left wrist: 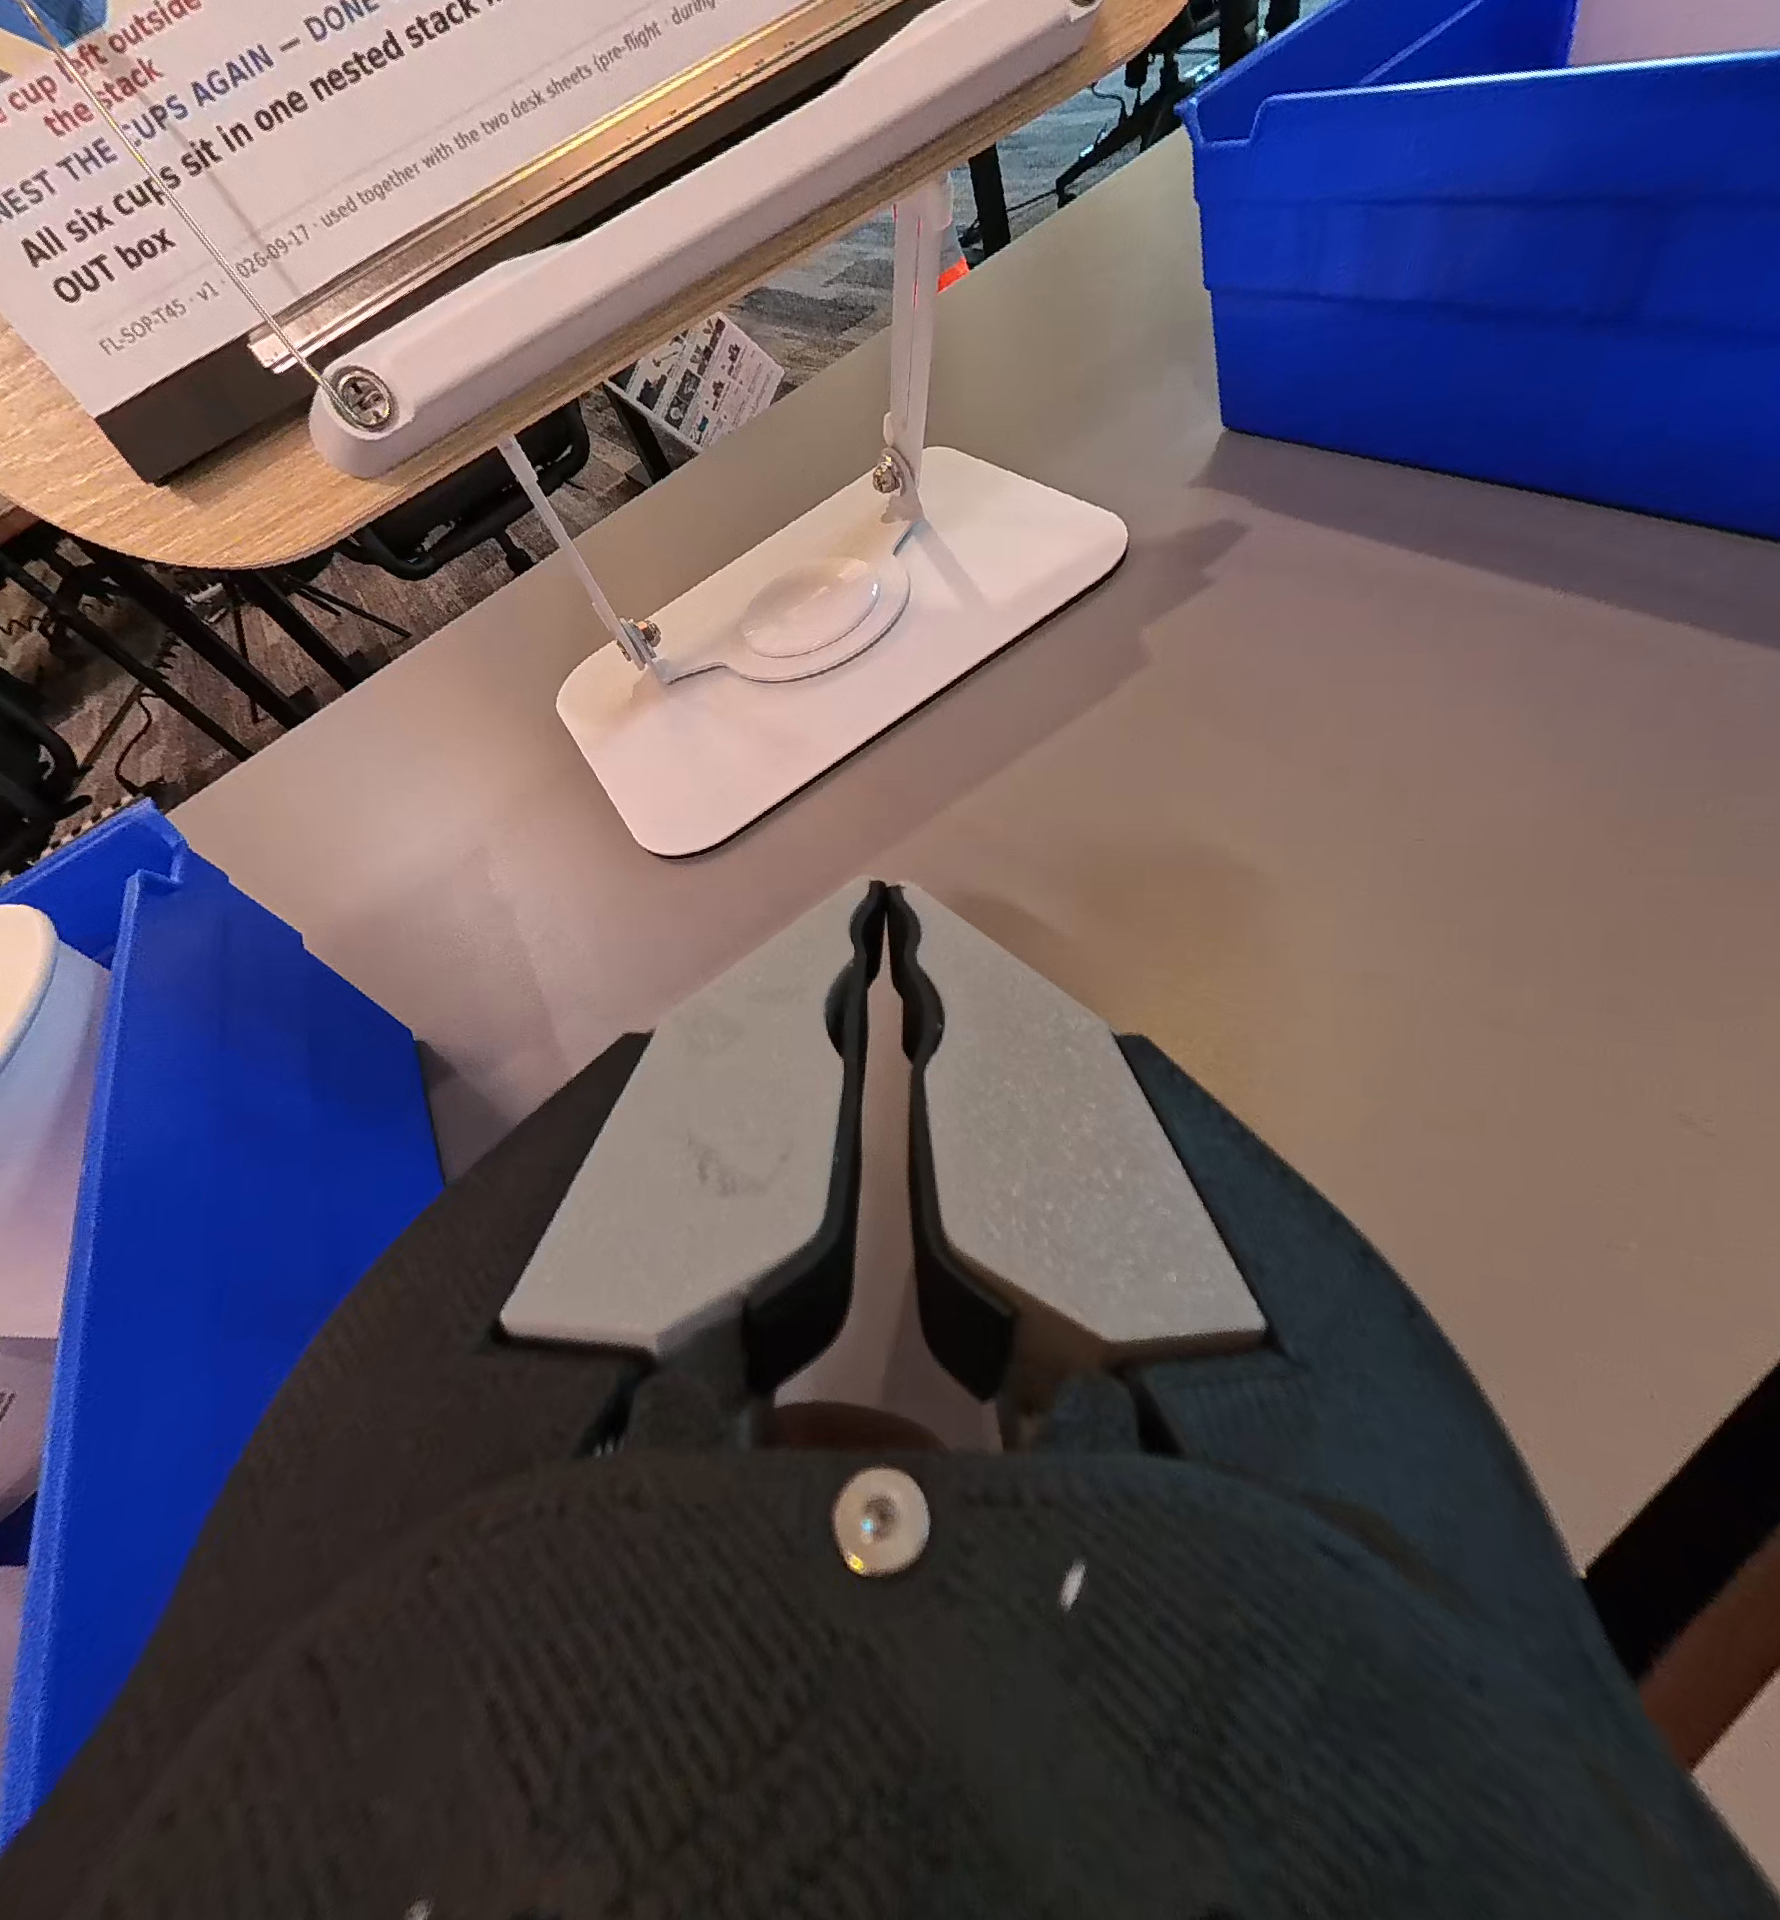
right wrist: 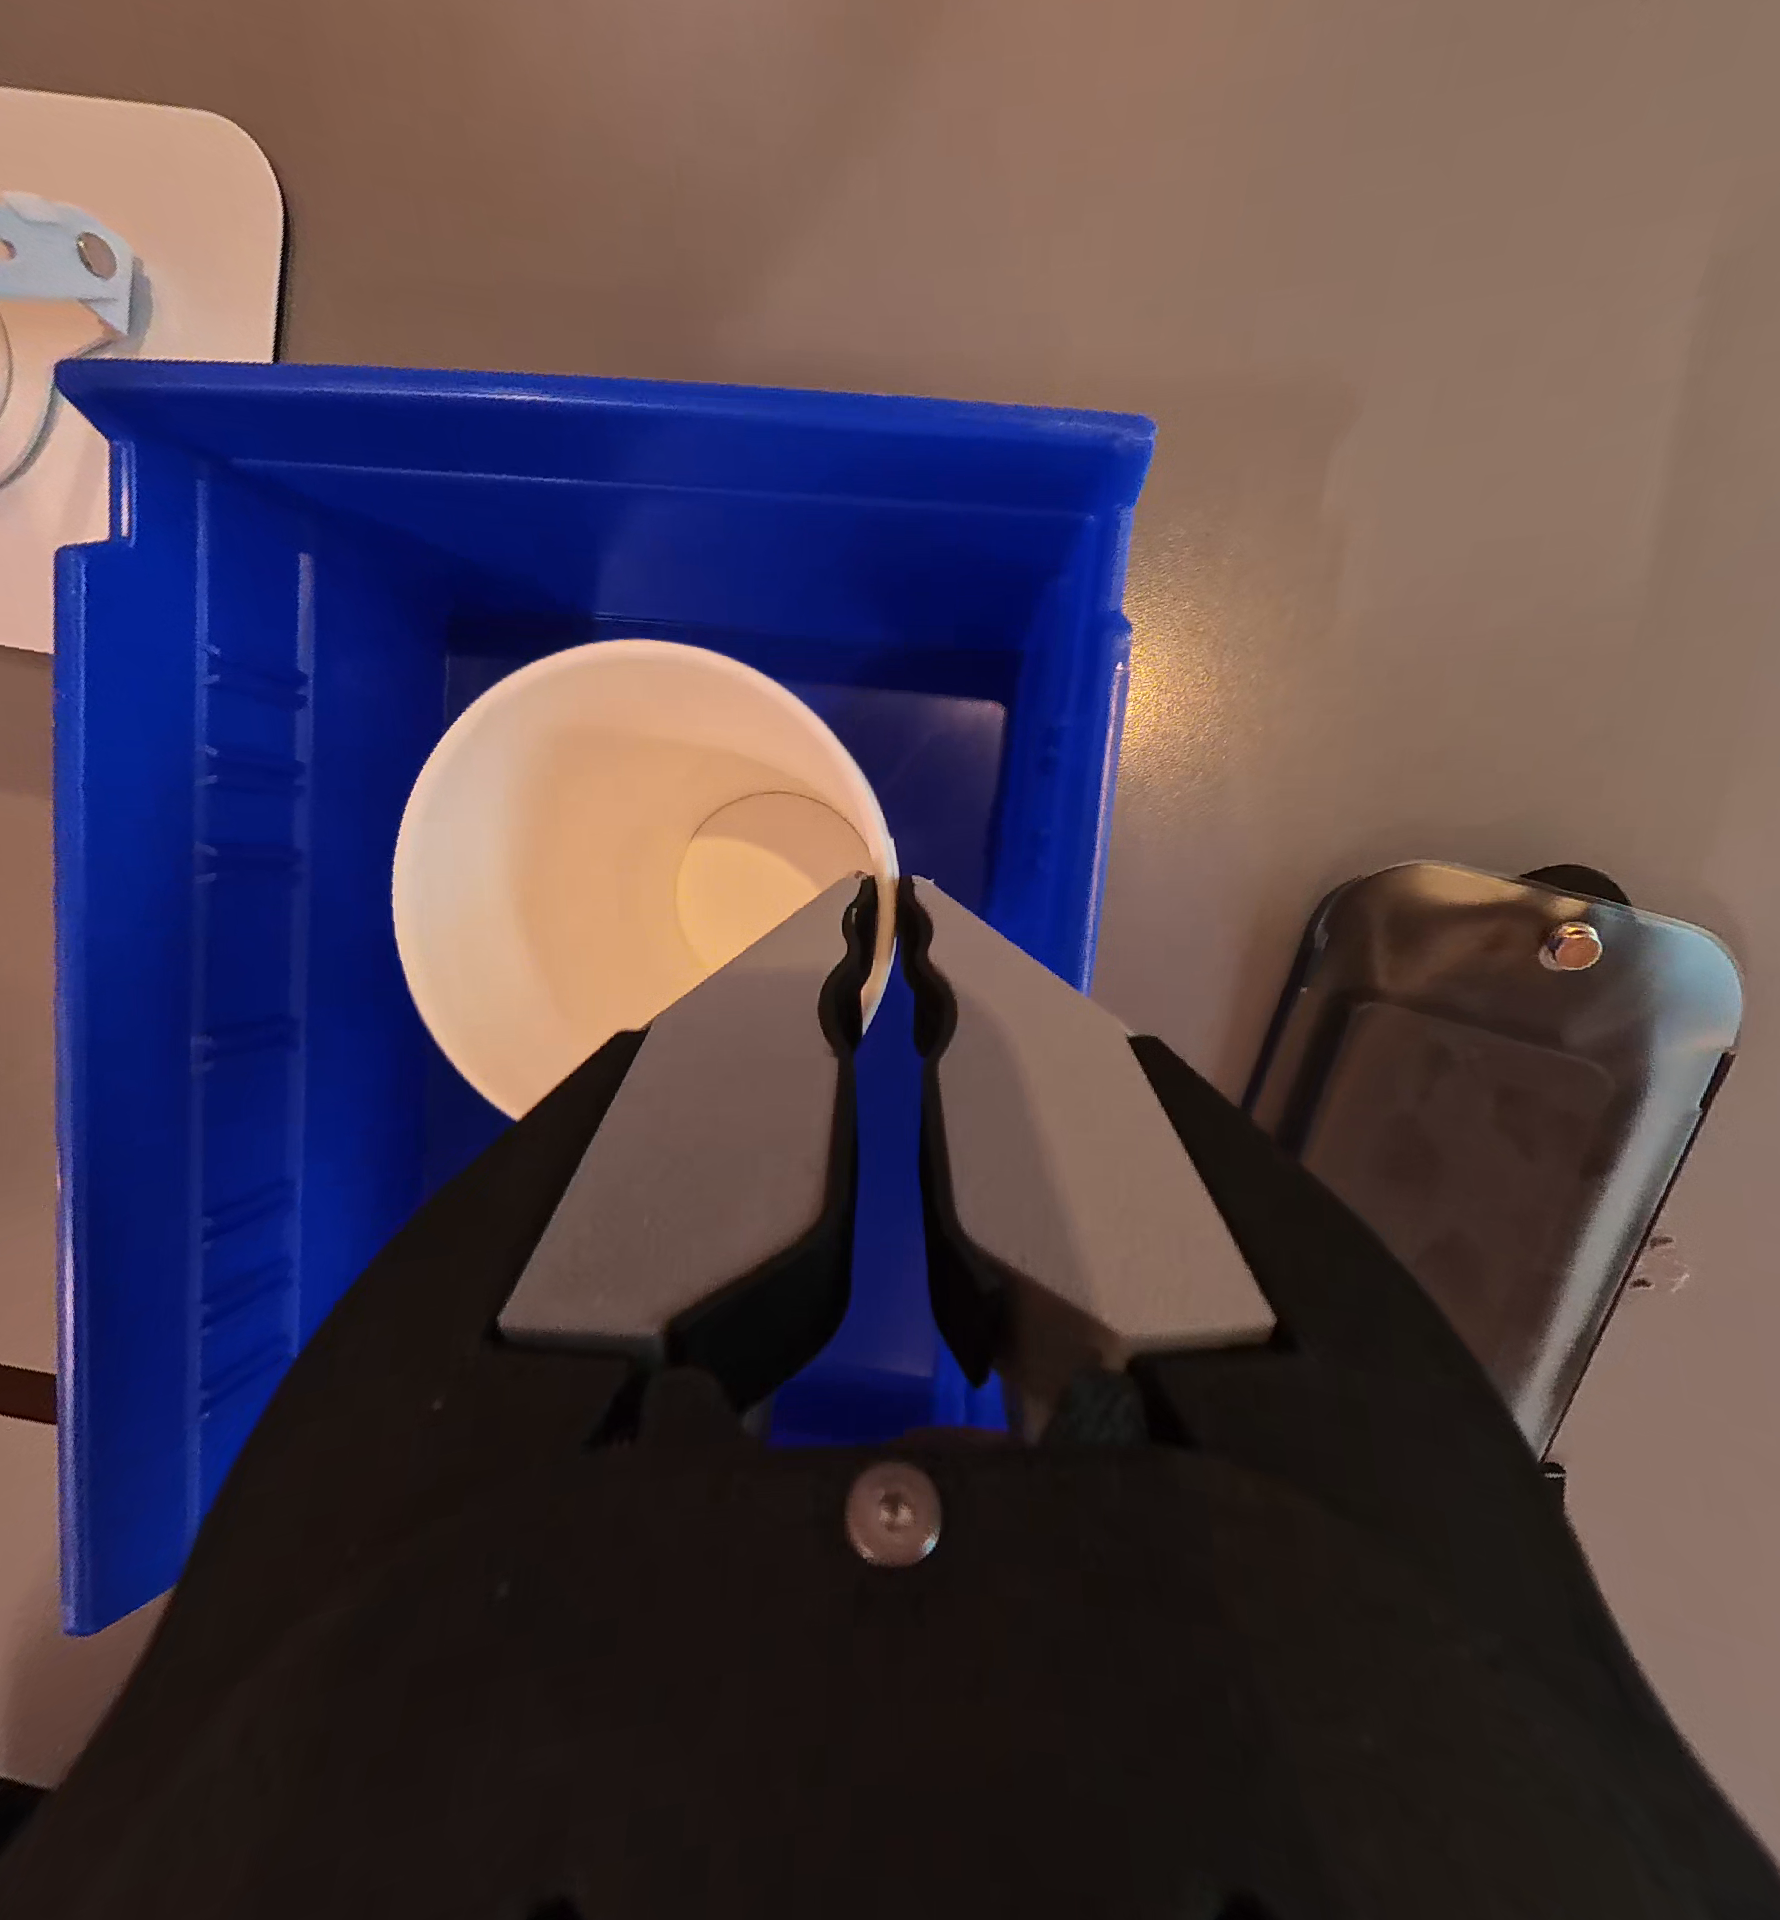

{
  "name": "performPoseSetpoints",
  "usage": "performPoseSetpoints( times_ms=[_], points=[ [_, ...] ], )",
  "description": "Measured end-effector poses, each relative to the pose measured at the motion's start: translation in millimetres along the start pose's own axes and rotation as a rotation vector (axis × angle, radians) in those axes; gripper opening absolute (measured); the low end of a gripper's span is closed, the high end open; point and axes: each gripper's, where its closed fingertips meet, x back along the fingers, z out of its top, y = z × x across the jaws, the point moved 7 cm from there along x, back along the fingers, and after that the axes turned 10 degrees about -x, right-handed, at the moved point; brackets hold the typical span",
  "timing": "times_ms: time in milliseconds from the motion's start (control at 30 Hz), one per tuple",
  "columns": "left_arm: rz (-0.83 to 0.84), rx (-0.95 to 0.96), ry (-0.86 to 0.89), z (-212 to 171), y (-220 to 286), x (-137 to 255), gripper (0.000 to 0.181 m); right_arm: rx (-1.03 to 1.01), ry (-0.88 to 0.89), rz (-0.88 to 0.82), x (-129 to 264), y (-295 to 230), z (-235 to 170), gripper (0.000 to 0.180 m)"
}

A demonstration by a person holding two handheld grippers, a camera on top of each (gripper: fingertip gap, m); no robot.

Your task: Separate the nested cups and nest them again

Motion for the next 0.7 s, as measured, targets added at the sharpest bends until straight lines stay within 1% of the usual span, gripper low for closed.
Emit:
performPoseSetpoints(
  times_ms=[700],
  points=[
    [-0.003, 0.007, 0.008, 1.4, -0.7, 1.3, 0.0, 0.022, -0.079, 0.031, 4.7, -9.9, -10.4, 0.002]
  ],
)
